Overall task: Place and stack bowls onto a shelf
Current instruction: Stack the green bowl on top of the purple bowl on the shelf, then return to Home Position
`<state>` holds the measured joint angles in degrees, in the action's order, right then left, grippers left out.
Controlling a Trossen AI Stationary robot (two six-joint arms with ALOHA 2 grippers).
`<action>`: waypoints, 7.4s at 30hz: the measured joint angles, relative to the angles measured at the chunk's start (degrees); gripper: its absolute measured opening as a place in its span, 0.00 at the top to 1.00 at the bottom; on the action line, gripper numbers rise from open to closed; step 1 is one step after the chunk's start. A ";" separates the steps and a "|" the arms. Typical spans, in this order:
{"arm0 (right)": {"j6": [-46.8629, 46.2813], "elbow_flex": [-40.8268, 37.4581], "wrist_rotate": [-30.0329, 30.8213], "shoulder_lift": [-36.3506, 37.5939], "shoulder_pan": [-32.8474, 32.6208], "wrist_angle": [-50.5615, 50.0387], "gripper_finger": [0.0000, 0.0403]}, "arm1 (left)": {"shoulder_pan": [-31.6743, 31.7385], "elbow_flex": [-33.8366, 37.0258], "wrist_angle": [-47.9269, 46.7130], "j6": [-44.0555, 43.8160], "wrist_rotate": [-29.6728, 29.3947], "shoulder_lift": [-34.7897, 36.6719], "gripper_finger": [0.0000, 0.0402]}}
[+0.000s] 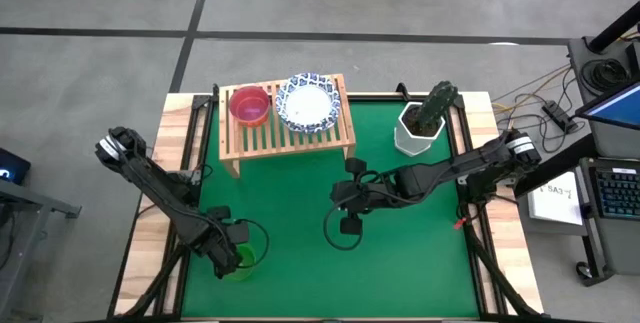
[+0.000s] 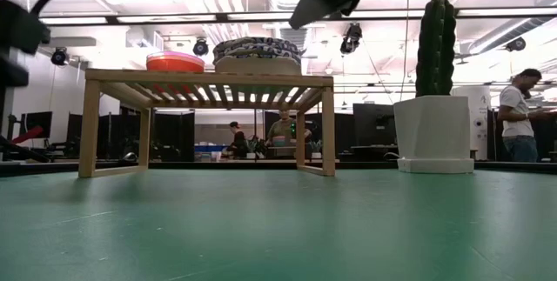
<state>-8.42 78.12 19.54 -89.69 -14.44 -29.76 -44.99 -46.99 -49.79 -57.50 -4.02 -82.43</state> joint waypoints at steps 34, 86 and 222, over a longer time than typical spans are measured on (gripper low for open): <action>1.22 -3.73 -0.47 1.43 -2.07 -12.35 0.97 | 41.19 -51.03 -39.80 18.72 -31.01 11.61 1.00; 6.37 -7.58 0.14 6.80 -1.66 -8.12 0.97 | 99.03 -56.70 -33.22 67.03 6.51 4.70 0.77; 20.29 -57.18 -30.54 58.77 20.11 31.92 0.97 | 44.50 35.52 34.89 46.87 7.86 82.47 0.91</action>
<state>11.86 20.94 -11.00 -30.92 5.67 2.16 -0.49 -11.47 -14.90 -10.63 3.84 0.05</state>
